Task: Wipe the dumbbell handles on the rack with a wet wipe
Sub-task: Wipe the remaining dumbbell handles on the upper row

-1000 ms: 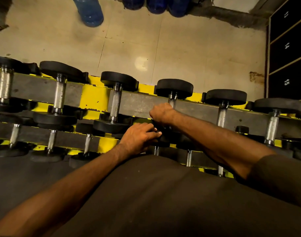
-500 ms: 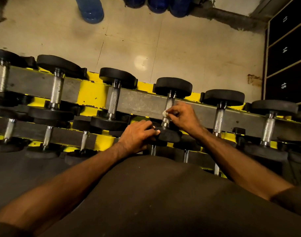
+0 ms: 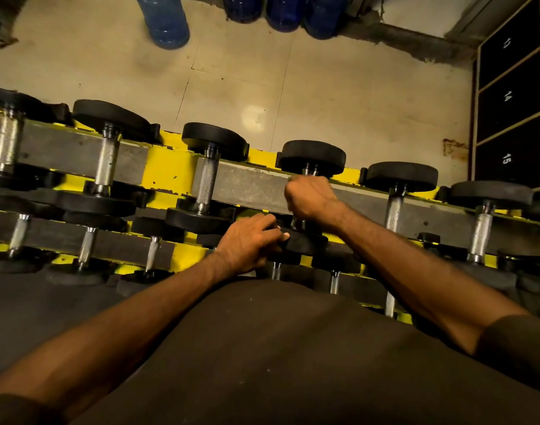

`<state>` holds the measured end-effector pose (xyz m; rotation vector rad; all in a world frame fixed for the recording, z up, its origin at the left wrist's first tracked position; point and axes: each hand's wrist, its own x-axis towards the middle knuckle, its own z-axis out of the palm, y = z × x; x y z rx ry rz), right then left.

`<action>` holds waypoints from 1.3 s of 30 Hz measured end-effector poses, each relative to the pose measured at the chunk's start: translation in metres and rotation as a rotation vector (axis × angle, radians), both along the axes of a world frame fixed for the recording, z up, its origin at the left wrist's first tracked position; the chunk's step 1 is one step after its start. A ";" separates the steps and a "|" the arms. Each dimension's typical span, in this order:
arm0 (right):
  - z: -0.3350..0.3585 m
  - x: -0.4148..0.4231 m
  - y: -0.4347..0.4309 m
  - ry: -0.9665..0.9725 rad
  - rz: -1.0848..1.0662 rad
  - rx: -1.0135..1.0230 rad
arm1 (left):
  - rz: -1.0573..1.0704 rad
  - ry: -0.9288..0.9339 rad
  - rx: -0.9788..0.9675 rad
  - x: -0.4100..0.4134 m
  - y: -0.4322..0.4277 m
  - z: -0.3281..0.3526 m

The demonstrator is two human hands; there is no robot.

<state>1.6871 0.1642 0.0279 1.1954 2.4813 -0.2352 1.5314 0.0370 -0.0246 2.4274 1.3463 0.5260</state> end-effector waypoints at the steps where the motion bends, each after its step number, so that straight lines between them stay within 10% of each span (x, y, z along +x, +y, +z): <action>1: 0.001 0.000 0.002 0.018 -0.044 0.068 | 0.006 -0.002 -0.006 0.000 0.000 0.001; 6: -0.005 0.021 -0.014 0.098 0.105 -0.176 | 0.008 -0.006 -0.014 -0.002 0.001 0.001; 11: -0.025 0.055 -0.018 0.638 -0.492 -0.132 | 0.025 0.009 -0.040 0.000 0.001 0.003; 16: -0.032 0.067 -0.038 0.542 -0.491 -0.347 | 0.025 0.036 -0.054 -0.001 0.001 0.002; 21: -0.045 0.060 -0.022 0.864 -1.043 -0.196 | 0.031 0.037 -0.079 0.000 0.000 0.004; 26: -0.044 0.075 -0.028 0.641 -0.935 -0.660 | 0.025 0.043 -0.084 -0.003 0.000 0.007; 31: -0.043 0.061 -0.024 1.076 -1.262 -0.407 | 0.028 0.030 -0.088 0.001 0.000 0.006; 39: -0.039 0.065 -0.029 0.590 -0.442 -0.287 | 0.028 0.029 -0.100 0.000 0.003 0.006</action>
